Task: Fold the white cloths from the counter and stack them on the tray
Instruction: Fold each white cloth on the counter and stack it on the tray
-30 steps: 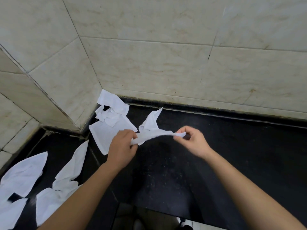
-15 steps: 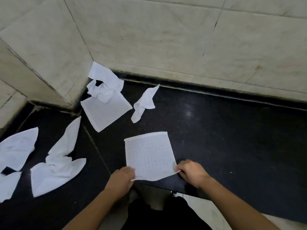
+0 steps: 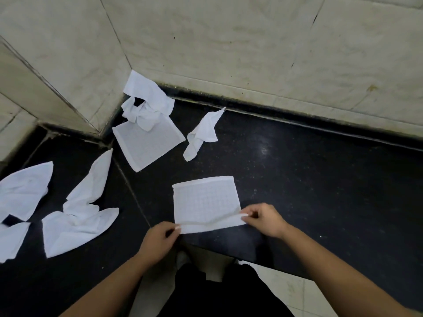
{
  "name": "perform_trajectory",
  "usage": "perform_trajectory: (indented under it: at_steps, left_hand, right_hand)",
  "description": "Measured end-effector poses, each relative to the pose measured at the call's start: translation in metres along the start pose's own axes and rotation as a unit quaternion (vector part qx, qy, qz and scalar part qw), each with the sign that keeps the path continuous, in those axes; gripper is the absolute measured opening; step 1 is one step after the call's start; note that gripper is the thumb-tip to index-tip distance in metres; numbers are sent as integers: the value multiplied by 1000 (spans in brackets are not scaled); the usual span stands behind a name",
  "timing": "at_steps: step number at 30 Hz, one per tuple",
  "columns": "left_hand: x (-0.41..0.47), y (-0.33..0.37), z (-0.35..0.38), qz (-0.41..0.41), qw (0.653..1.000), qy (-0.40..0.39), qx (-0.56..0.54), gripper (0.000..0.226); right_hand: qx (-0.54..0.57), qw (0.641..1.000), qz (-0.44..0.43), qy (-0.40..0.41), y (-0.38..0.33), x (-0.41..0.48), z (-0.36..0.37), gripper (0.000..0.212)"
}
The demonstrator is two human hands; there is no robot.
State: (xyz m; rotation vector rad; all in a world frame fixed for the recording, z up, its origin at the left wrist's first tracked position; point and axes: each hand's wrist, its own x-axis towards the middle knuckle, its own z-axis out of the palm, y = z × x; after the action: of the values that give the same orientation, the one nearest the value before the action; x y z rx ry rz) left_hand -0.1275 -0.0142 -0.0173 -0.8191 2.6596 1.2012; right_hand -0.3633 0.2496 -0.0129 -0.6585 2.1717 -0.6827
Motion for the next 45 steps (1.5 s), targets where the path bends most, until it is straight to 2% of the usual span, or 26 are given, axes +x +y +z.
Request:
perform_trajectory:
  at_steps: [1,3,5,9,15,23,25,26,27,29,31,34,40,43,45]
  left_hand:
    - [9,5,-3,-67,995,23,-72,17]
    - [29,10,-8,-179,963,56,-192,20]
    - [48,10,-10,-229,939,81,-244,21]
    - [83,14,-13,-235,927,144,-255,21]
    - [112,13,-9,-246,928,178,-216,26]
    - [117,5,3,-211,956,179,-95,30]
    - [116,3,3,-203,959,178,-84,34]
    - [114,3,3,-191,963,181,-63,38]
    - [111,3,4,-166,968,190,-21,41]
    - [104,3,8,-70,970,210,97,45]
    - [100,3,13,36,964,186,188,51]
    - [106,2,20,124,950,89,271,60]
    - [114,-11,32,101,936,14,336,68]
    - [114,-15,35,94,934,11,345,68]
    - [113,-14,36,92,935,12,342,67]
  right_hand:
    - [66,997,25,23,-5,9,-1,13]
    - [172,982,59,61,-14,28,0,15]
    - [221,968,75,90,-23,48,2,14]
    - [255,953,96,133,-36,80,6,8]
    - [202,958,120,166,-40,104,4,13]
    - [155,961,131,187,-35,119,9,21]
    - [115,968,128,182,-39,116,9,31]
    - [60,973,111,194,-40,112,11,39]
    - [-15,973,73,220,-41,106,14,45]
    - [-163,949,-43,264,-44,95,23,49]
    - [-255,934,-124,217,-51,91,36,54]
    - [-335,917,-168,139,-56,102,62,61]
    - [-382,906,-171,66,-58,119,88,66]
    - [-390,905,-156,68,-48,117,80,68]
    - [-389,910,-115,87,-34,111,68,68]
